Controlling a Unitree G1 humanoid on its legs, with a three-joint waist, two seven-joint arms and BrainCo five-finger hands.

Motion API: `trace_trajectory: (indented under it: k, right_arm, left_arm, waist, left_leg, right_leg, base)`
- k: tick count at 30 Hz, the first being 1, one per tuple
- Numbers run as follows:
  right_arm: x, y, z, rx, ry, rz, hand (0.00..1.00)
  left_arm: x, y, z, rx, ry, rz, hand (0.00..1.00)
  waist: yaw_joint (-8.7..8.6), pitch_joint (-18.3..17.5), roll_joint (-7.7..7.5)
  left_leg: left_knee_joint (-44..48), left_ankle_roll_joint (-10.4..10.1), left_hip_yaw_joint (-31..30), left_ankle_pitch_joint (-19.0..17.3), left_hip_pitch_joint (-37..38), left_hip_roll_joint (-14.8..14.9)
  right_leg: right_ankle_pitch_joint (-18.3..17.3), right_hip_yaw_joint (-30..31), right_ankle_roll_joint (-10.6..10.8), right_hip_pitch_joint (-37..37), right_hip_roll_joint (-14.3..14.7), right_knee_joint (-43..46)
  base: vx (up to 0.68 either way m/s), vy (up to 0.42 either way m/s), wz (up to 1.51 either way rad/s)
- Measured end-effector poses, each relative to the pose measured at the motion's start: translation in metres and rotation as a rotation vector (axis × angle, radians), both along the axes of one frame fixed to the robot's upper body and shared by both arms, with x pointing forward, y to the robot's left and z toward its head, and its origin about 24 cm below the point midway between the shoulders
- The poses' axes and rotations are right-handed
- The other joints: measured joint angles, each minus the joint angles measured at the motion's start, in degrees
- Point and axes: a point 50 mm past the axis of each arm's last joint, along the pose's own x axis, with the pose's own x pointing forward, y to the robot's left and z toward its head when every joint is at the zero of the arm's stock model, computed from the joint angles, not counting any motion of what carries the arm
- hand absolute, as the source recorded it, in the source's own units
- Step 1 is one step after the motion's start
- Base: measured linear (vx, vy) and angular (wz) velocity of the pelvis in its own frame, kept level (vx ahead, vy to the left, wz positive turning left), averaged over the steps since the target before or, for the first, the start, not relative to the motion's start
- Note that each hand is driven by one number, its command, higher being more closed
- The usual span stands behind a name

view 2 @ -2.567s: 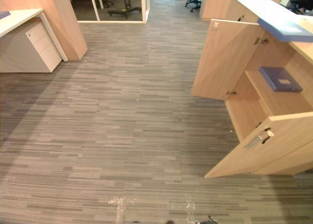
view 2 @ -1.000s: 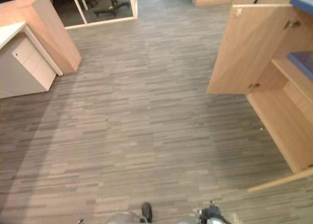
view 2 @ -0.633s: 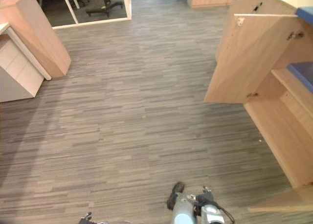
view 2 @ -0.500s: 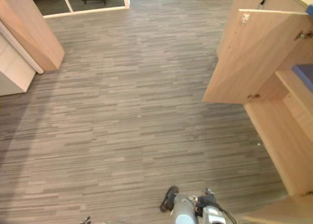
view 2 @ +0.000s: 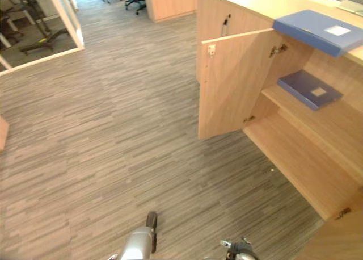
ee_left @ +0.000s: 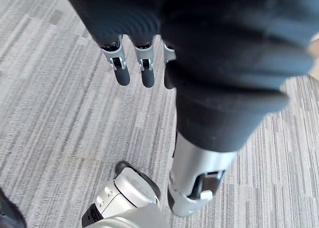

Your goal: Walk over to the cabinet, pick up the folder, carry it to the office cabinet, place the folder inside the office cabinet, then close the office cabinet door

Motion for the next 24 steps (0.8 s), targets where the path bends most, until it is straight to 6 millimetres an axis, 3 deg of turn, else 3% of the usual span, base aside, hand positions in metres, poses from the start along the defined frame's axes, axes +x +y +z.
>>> trace_trajectory:
  k: [2, 3, 5, 7, 9, 10, 11, 12, 13, 14, 16, 18, 20, 21, 24]
  right_arm:
    - [-0.007, 0.0, -0.001, 0.0, 0.015, -0.004, 0.0]
    - [-0.01, 0.004, -0.003, 0.01, 0.021, -0.005, 0.0]
    - [-0.012, 0.014, -0.005, 0.039, 0.028, -0.01, 0.0]
    - [-0.013, 0.025, -0.007, 0.069, 0.029, -0.012, 0.0]
    - [-0.014, 0.022, -0.007, 0.068, 0.025, -0.016, 0.0]
    - [-0.013, 0.019, -0.006, 0.07, 0.013, -0.036, 0.0]
    - [-0.012, 0.016, -0.005, 0.064, 0.002, -0.048, 0.0]
    - [-0.008, 0.013, -0.003, 0.054, -0.011, -0.046, 0.0]
    - [-0.004, 0.01, 0.0, 0.037, -0.035, -0.045, 0.0]
    - [-0.002, 0.008, 0.001, 0.031, -0.044, -0.044, 0.0]
    - [-0.002, 0.006, 0.001, 0.023, -0.044, -0.038, 0.0]
    - [0.004, 0.003, 0.003, 0.013, -0.059, -0.029, 0.0]
    - [0.008, 0.0, 0.005, 0.004, -0.069, -0.022, 0.0]
    - [0.013, 0.0, 0.006, 0.001, -0.081, -0.019, 0.0]
    - [0.019, 0.0, 0.008, 0.003, -0.095, -0.018, 0.0]
  left_arm:
    - [-0.006, -0.002, -0.001, -0.005, 0.015, 0.005, 0.0]
    - [-0.01, 0.001, -0.001, 0.0, 0.022, 0.014, 0.0]
    - [-0.014, 0.008, 0.0, 0.016, 0.03, 0.014, 0.0]
    - [-0.016, 0.012, 0.0, 0.024, 0.038, 0.013, 0.0]
    - [-0.018, 0.011, 0.0, 0.018, 0.048, 0.016, 0.0]
    - [-0.019, 0.011, -0.001, 0.017, 0.05, 0.023, 0.0]
    - [-0.02, 0.01, -0.001, 0.014, 0.054, 0.027, 0.0]
    - [-0.022, 0.009, -0.001, 0.011, 0.061, 0.025, 0.0]
    - [-0.022, 0.009, -0.001, 0.009, 0.065, 0.018, 0.0]
    - [-0.021, 0.009, -0.001, 0.011, 0.064, 0.009, 0.0]
    - [-0.016, 0.008, -0.001, 0.011, 0.055, -0.007, 0.0]
    - [-0.015, 0.006, -0.002, 0.005, 0.058, -0.022, 0.0]
    - [-0.01, 0.003, -0.002, -0.002, 0.049, -0.038, 0.0]
    - [-0.004, 0.002, -0.002, -0.002, 0.036, -0.055, 0.0]
    - [0.002, 0.004, -0.001, 0.003, 0.037, -0.08, 0.0]
  waist:
    - [0.79, -0.5, 0.2]
    - [1.33, -1.1, -0.94]
    - [2.04, -2.3, -2.92]
    - [2.11, -4.1, -4.1]
    - [2.0, -5.8, -3.8]
    - [1.78, -5.7, -3.97]
    - [1.78, -5.6, -3.83]
    - [1.33, -5.6, -3.52]
    - [0.38, -5.3, -2.72]
    - [-0.25, -5.4, -2.59]
    - [-0.49, -5.5, -2.41]
    - [-0.77, -4.8, -1.51]
    - [-1.2, -3.9, -0.62]
    - [-1.36, -3.1, -0.27]
    - [-1.63, -2.1, -1.0]
  left_leg:
    - [-0.2, 0.0, -1.8, 0.5, 0.6, 0.3]
    - [2.7, -0.2, -1.6, 6.3, 0.7, -1.5]
    - [6.9, 0.4, 0.2, 9.8, 0.5, -4.0]
    - [9.2, 2.9, 4.7, 6.8, 0.8, -5.8]
    - [10.3, 5.5, 9.1, 4.4, 1.8, -7.2]
    - [9.7, 7.2, 12.1, 3.1, 4.8, -8.7]
    - [8.8, 8.1, 14.7, 2.2, 7.2, -9.6]
    - [7.6, 9.0, 17.0, 1.7, 10.1, -10.2]
    - [5.3, 10.0, 19.6, 1.1, 14.2, -10.7]
    - [3.4, 10.3, 20.5, 1.0, 16.4, -10.6]
    - [0.7, 10.5, 22.6, 0.7, 19.1, -10.1]
    - [-1.8, 10.1, 27.2, 0.4, 22.3, -8.3]
    - [-1.9, 9.6, 28.8, -0.2, 23.4, -6.3]
    - [-2.1, 9.0, 30.0, -1.0, 24.1, -4.7]
    - [-3.3, 7.4, 31.8, -3.0, 26.3, -3.6]
  right_leg:
    - [-1.9, 3.2, 2.8, 1.7, -1.6, 0.2]
    - [-3.2, 5.1, 4.7, 2.6, -4.3, 0.8]
    - [-3.4, 7.2, 5.9, 1.4, -8.3, 3.7]
    - [-2.1, 8.8, 7.9, -2.4, -12.2, 9.3]
    - [-0.4, 11.6, 7.6, -7.7, -15.8, 17.6]
    - [1.1, 11.7, 5.4, -11.3, -18.8, 25.5]
    - [3.3, 11.0, 1.9, -14.5, -21.3, 31.9]
    - [6.2, 7.9, -2.7, -16.7, -24.1, 37.2]
    - [7.7, 0.1, -5.7, -19.0, -28.6, 46.0]
    - [7.5, -4.7, -5.5, -20.0, -29.6, 49.3]
    - [6.2, -11.3, -4.3, -21.9, -29.3, 50.8]
    - [0.5, -19.4, -1.1, -24.0, -25.8, 46.9]
    - [-1.2, -23.5, 0.9, -25.2, -22.5, 41.5]
    - [-1.1, -24.7, 1.1, -26.9, -20.0, 37.6]
    - [1.6, -25.0, 0.5, -30.1, -16.7, 25.1]
  base:
    - [0.49, 0.421, -0.92]
    - [0.51, 0.492, -1.08]
    - [0.44, 0.458, -0.95]
    - [0.43, 0.454, -0.95]
    - [0.41, 0.491, -0.97]
    - [0.33, 0.45, -0.96]
    - [0.3, 0.417, -1.1]
    - [0.31, 0.466, -1.09]
    - [0.24, 0.353, -0.93]
    - [0.22, 0.311, -0.74]
    - [0.14, 0.137, -0.71]
    - [0.19, 0.093, -1.13]
    - [0.21, -0.023, -0.83]
    - [0.2, -0.083, -0.66]
    - [0.18, -0.158, -0.43]
